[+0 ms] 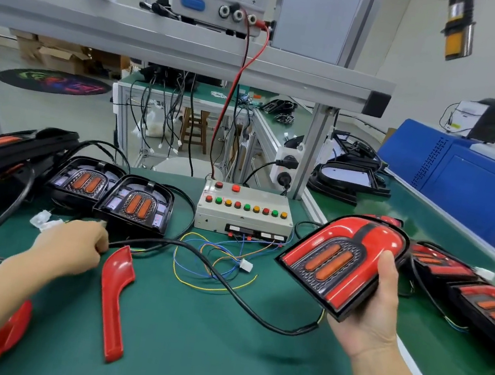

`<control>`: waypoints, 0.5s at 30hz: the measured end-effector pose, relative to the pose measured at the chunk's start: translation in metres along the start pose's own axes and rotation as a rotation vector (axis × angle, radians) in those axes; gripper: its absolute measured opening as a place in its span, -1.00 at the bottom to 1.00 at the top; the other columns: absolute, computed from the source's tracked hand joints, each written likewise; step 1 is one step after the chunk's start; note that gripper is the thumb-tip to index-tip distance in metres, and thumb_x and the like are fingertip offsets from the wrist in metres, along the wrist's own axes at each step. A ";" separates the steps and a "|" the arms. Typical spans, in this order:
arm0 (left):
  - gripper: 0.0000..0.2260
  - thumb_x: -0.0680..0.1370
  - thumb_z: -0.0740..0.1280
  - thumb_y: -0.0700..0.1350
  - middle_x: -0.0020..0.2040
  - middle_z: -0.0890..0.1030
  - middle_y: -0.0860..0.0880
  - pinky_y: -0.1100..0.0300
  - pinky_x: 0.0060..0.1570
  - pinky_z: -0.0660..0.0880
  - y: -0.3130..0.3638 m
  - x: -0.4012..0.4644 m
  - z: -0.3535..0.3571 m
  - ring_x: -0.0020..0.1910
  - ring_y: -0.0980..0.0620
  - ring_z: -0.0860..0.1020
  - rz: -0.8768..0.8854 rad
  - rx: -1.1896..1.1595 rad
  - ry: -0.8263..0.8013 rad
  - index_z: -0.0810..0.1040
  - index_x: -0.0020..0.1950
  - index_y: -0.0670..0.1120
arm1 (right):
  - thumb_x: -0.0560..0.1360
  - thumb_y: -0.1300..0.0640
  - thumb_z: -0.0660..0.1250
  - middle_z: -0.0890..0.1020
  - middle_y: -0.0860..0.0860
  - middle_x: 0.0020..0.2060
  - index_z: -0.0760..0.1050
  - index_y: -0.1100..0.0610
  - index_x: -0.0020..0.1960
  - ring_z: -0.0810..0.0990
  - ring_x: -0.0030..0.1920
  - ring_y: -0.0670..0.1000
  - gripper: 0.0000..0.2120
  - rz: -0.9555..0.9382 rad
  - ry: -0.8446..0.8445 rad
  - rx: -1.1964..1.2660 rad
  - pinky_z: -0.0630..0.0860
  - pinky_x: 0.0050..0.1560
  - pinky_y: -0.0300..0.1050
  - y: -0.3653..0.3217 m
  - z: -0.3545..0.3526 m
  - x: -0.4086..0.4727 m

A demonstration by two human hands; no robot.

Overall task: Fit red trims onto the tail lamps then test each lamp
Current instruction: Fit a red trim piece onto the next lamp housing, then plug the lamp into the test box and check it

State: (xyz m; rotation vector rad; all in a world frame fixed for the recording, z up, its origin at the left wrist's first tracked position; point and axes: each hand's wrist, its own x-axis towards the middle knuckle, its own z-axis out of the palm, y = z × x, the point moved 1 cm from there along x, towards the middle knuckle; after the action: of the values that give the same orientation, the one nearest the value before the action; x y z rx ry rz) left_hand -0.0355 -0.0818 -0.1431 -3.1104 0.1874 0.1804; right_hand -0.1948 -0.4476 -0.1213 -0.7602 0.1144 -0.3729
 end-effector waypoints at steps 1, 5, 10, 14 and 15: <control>-0.78 0.40 0.23 -0.23 0.10 0.60 0.04 0.19 -0.06 0.51 -0.001 0.001 0.002 -0.01 -0.01 0.56 -0.009 -0.001 0.028 0.49 -0.18 0.11 | 0.42 -0.23 0.29 0.68 0.08 0.10 0.70 0.05 0.03 0.67 0.08 0.08 -0.57 -0.004 0.000 0.007 0.63 -0.06 0.04 0.000 0.000 0.001; -0.84 0.44 0.27 -0.19 -0.13 0.56 -0.03 0.15 -0.21 0.43 -0.010 0.006 0.014 -0.13 -0.07 0.54 -0.063 -0.075 0.176 0.37 -0.03 -0.01 | 0.48 -0.23 0.24 0.67 0.09 0.12 0.70 0.05 0.04 0.67 0.10 0.09 -0.57 -0.030 0.001 0.021 0.63 -0.05 0.06 -0.006 0.000 0.002; -0.77 0.50 0.28 -0.01 0.02 0.63 -0.01 0.13 -0.01 0.51 -0.028 0.023 0.029 0.02 -0.05 0.59 -0.039 -0.008 0.165 0.52 0.15 0.08 | 0.45 -0.23 0.24 0.67 0.07 0.12 0.71 0.03 0.02 0.66 0.11 0.08 -0.57 -0.087 0.014 0.032 0.63 0.01 0.10 -0.020 0.002 0.005; -0.80 0.42 0.40 -0.12 -0.25 0.40 0.03 0.02 -0.14 0.49 -0.040 0.035 0.038 -0.25 -0.10 0.55 -0.008 -0.031 0.258 0.41 -0.31 0.06 | 0.37 -0.27 0.30 0.63 0.08 0.20 0.65 0.05 0.14 0.61 0.20 0.10 -0.48 -0.162 0.073 0.020 0.50 0.25 0.19 -0.036 0.010 0.013; -0.69 0.39 0.43 -0.20 -0.30 0.36 0.02 -0.01 -0.21 0.50 -0.046 0.040 0.041 -0.33 -0.13 0.52 0.018 -0.059 0.293 0.32 -0.36 0.06 | 0.35 -0.28 0.31 0.62 0.08 0.22 0.58 0.07 0.23 0.59 0.23 0.11 -0.41 -0.191 0.089 0.022 0.45 0.30 0.19 -0.040 0.013 0.015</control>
State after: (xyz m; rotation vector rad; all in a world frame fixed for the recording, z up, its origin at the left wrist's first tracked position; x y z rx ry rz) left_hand 0.0048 -0.0402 -0.1883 -3.1793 0.2180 -0.2762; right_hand -0.1891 -0.4718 -0.0838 -0.7349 0.1214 -0.5886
